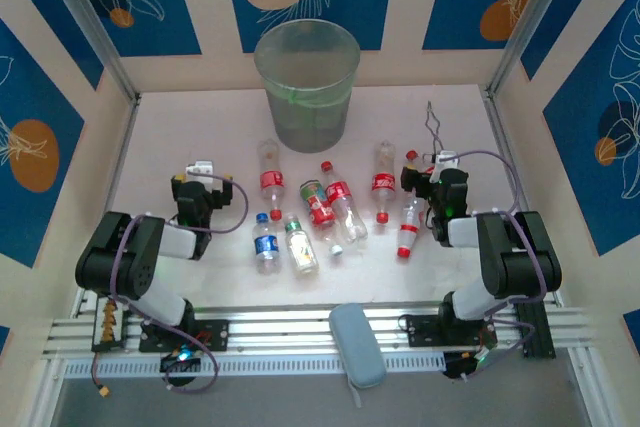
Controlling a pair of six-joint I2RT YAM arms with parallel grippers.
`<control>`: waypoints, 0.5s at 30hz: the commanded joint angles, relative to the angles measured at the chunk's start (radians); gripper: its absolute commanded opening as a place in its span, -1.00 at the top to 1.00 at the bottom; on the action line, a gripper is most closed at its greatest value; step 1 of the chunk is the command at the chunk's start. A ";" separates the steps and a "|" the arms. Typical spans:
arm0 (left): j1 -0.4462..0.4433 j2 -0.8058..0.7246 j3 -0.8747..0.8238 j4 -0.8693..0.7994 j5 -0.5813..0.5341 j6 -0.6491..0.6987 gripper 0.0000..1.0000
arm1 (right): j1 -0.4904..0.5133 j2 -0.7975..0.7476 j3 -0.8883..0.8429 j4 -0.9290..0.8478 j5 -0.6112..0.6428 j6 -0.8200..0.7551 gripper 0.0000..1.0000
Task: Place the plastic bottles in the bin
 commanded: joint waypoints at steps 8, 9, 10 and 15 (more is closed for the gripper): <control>0.013 0.002 0.010 0.028 0.016 -0.006 -1.00 | -0.004 -0.001 0.002 0.027 -0.013 -0.012 -0.98; 0.014 0.002 0.010 0.028 0.016 -0.006 -1.00 | -0.004 -0.002 0.001 0.027 -0.013 -0.012 -0.98; 0.014 0.002 0.010 0.027 0.015 -0.006 -1.00 | -0.004 -0.001 0.002 0.027 -0.013 -0.012 -0.98; 0.013 0.002 0.010 0.029 0.016 -0.006 -1.00 | -0.006 -0.002 0.001 0.027 -0.019 -0.011 -0.98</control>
